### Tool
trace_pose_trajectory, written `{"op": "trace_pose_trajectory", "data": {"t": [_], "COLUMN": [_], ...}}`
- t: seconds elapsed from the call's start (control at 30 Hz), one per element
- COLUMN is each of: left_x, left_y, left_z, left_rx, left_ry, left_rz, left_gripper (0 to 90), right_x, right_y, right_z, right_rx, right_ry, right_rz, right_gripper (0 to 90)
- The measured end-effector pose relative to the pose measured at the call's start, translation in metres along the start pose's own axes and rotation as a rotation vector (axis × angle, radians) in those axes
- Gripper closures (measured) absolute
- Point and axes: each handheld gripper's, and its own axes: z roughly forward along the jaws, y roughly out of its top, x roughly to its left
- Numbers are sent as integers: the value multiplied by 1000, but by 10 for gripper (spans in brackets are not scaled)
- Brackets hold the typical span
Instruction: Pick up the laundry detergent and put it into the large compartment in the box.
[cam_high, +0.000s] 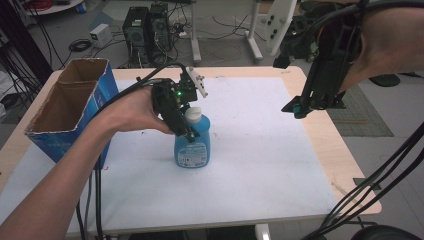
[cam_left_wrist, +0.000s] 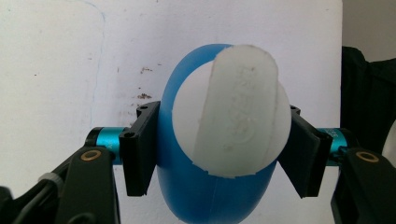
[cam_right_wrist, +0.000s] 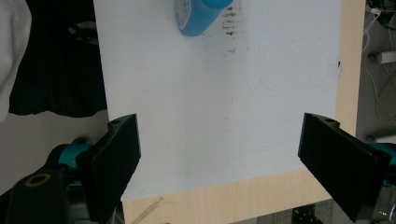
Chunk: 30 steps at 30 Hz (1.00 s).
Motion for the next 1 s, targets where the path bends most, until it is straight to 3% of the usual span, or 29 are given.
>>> {"op": "trace_pose_trajectory", "data": {"t": [0.63,0.83,1.0], "left_x": [2,5,10], "left_y": [6,11,20], "left_z": [-2,-13,-35], "left_rx": [30,21,24], "left_ry": [-3,4,8], "left_rz": [-25,-30,-47], "left_gripper": [375,376,375], "right_x": [-1,-1,-1], "right_y": [-4,-7,-8], "right_z": [1,1,1], "right_rx": [-5,-3,-3], "right_ry": [-10,-12,-14], "right_rz": [10,14,16], "right_gripper": [123,123,123]}}
